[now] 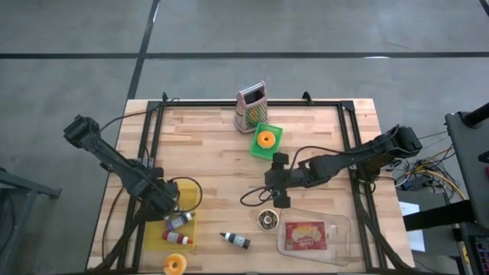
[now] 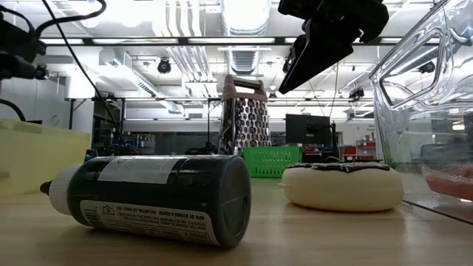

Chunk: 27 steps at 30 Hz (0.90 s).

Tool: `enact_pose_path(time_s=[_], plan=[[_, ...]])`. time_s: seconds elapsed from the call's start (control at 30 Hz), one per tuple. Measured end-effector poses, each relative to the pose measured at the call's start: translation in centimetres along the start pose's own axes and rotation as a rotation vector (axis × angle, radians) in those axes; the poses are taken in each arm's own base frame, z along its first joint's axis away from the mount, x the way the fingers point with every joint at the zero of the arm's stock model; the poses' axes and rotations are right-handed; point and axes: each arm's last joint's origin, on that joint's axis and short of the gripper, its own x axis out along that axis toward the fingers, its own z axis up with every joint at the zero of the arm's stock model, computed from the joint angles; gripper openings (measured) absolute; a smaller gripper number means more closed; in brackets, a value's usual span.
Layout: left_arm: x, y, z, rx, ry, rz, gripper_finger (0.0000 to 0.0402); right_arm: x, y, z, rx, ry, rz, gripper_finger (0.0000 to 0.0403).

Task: Pick & Place Food Item
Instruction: Put the green donut into the green bin

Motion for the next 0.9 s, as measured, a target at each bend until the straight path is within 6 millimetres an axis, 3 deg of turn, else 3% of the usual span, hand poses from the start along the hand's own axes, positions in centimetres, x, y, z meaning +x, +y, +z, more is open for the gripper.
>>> enact_pose_path(time_s=[0.3,0.53,0.67,0.9], plan=[[-2.9,-1.4,-0.4,0.0,-0.011,-0.096,0.0209,0.0,0.0,0.0,0.0,0.0,0.0,0.0247],[-4.3,-4.5,-0.4,0.036,-0.154,-0.31,0.0209,0.0,0.0,0.0,0.0,0.0,0.0,0.0247],[-4.3,-7.0,-0.2,0.099,-0.266,-0.455,0.0209,0.0,0.0,0.0,0.0,-0.001,0.0,0.0247],[-2.5,-10.0,-0.5,0.156,-0.317,-0.42,0.0209,0.0,0.0,0.0,0.001,-0.001,0.0,0.0247]])
